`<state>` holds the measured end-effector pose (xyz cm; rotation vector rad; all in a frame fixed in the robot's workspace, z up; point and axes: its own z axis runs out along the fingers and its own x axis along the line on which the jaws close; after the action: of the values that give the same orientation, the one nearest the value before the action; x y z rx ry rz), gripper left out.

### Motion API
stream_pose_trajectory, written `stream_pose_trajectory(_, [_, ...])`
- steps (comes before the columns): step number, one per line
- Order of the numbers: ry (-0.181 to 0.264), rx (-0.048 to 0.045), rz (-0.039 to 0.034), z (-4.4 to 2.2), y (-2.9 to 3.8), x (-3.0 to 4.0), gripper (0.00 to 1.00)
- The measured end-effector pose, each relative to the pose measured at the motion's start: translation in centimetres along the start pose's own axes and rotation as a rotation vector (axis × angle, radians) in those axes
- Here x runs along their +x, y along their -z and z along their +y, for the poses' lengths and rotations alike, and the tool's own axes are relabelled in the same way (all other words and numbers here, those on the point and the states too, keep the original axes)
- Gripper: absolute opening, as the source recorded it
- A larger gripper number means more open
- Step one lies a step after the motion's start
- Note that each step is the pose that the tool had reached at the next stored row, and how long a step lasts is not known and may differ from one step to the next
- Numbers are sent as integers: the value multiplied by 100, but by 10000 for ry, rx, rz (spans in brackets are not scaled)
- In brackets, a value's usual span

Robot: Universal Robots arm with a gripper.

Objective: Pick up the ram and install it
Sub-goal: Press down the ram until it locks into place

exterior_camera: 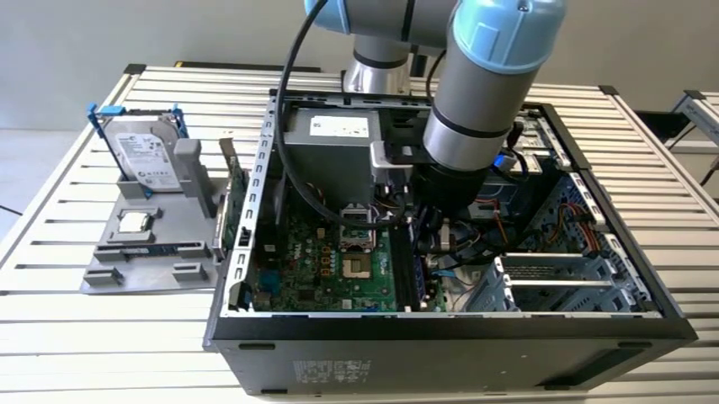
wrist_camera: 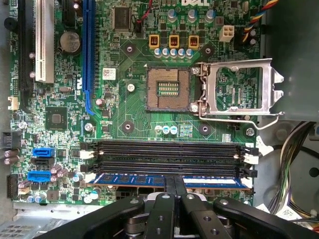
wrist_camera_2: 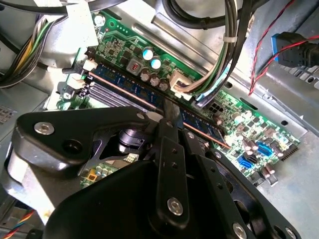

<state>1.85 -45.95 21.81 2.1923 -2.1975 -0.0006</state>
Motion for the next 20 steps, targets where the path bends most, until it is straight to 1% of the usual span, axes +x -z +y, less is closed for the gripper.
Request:
stream_pose_trajectory(15, [0,0,-2,0,-2,-1,0])
stream_pose_trajectory(20, [0,4,-16,0,21,-1,0])
